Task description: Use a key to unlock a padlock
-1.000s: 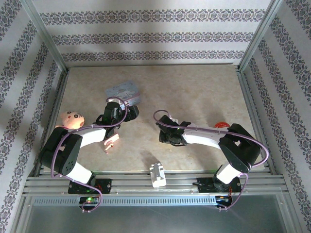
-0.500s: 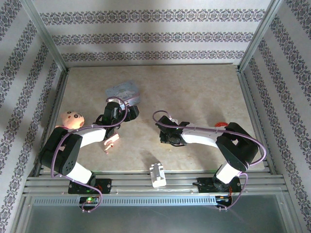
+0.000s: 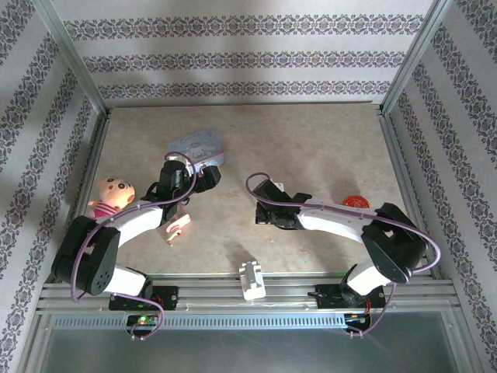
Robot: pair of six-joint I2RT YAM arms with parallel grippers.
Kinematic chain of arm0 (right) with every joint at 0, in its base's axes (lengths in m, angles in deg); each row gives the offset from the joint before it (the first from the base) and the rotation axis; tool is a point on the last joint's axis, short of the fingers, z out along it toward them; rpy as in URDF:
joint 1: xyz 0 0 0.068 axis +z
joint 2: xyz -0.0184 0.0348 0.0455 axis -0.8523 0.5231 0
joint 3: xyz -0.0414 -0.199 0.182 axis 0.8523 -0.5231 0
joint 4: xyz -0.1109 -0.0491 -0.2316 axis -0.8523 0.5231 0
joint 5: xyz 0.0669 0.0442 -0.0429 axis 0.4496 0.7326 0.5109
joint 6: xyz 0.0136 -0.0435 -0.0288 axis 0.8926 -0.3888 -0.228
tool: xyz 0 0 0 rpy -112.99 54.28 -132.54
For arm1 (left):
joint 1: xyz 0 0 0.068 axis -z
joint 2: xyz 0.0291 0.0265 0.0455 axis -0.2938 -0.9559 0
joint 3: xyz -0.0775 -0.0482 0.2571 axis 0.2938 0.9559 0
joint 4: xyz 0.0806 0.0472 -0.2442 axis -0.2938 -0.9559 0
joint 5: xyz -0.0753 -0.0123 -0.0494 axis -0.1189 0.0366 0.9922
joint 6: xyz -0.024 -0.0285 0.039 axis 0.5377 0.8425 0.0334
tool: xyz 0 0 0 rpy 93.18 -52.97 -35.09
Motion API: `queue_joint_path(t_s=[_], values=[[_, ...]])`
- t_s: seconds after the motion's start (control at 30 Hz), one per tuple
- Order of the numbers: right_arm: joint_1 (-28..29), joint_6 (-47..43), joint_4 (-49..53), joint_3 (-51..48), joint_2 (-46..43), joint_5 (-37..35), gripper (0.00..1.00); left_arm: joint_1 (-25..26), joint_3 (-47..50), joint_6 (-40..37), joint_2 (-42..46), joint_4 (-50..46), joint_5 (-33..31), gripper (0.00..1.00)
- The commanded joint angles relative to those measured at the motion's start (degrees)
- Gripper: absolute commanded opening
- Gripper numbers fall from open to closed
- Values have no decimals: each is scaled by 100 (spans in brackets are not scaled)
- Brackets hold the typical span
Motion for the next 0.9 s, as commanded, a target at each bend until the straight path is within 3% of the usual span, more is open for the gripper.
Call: queue_joint_path(t_s=[0.0,0.17,0.37,0.6,0.73,0.87], values=[[-22,-805,-375,-124,-452,-31,0,-144,-77,198,301,-285,365,100],[-56,-1397,-723,-204,-979,134,0,-297,-16,305,673,-346,696,99],[-194,-1424,-777,84,-1259,350,0,-316,90,76,1009,-144,1278,99],[-370,-909,-869,615,-1308,721,0,-296,470,-273,1214,832,2043,98],[-538,-423,-1005,719,-1368,1014,0,-281,983,-181,1225,2278,2484,98],[-620,-53,-1135,725,-1486,1179,0,-159,1041,-497,974,2855,2890,94]])
